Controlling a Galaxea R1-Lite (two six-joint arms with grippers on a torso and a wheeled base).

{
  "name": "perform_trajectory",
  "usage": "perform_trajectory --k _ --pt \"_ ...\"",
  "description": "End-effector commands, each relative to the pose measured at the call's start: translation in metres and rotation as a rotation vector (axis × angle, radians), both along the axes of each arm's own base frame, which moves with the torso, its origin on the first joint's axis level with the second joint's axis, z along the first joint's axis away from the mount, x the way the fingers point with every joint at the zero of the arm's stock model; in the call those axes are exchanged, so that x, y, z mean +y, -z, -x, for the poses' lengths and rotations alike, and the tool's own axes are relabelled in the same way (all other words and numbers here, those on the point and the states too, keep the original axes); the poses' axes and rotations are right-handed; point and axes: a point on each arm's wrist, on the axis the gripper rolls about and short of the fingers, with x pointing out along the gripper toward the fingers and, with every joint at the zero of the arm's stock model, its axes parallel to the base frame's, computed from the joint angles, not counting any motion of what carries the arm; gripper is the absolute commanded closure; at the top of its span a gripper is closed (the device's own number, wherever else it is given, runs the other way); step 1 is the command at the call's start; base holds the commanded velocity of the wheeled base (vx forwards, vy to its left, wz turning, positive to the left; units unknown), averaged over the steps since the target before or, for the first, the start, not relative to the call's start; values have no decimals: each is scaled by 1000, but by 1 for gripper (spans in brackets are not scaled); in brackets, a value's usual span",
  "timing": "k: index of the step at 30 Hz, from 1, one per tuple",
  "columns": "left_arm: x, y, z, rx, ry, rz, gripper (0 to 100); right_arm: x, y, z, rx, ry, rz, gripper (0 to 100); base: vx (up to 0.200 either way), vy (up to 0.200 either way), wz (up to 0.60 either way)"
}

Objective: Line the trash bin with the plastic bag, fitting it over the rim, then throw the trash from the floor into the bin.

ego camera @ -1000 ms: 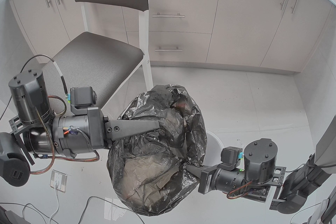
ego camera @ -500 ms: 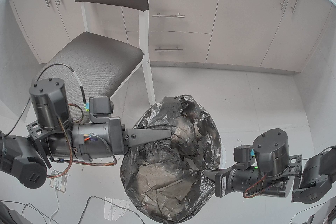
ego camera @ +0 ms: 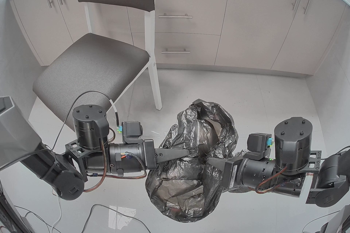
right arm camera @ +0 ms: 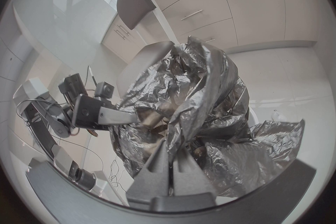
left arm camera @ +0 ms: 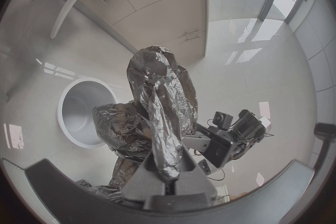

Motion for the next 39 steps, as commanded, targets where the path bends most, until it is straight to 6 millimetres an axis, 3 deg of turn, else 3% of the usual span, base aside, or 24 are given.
perform_trajectory --k 1,12,18,29,35,39 --pt "-4 27 -9 51 -13 -32 100 6 29 -7 28 3 29 100 0 0 0" --pt "-4 30 -11 73 -19 -30 100 11 55 -18 -13 24 1 100 0 0 0" --pt "-2 35 -16 83 -33 -37 100 10 58 -17 -8 27 0 100 0 0 0" --pt "6 0 -5 76 -47 42 100 8 69 -17 -153 22 -193 100 0 0 0" --pt "9 -14 5 62 -39 68 100 8 93 -24 -90 26 -143 100 0 0 0" --pt "8 -16 8 58 -32 71 100 6 98 -31 -83 46 -133 100 0 0 0"
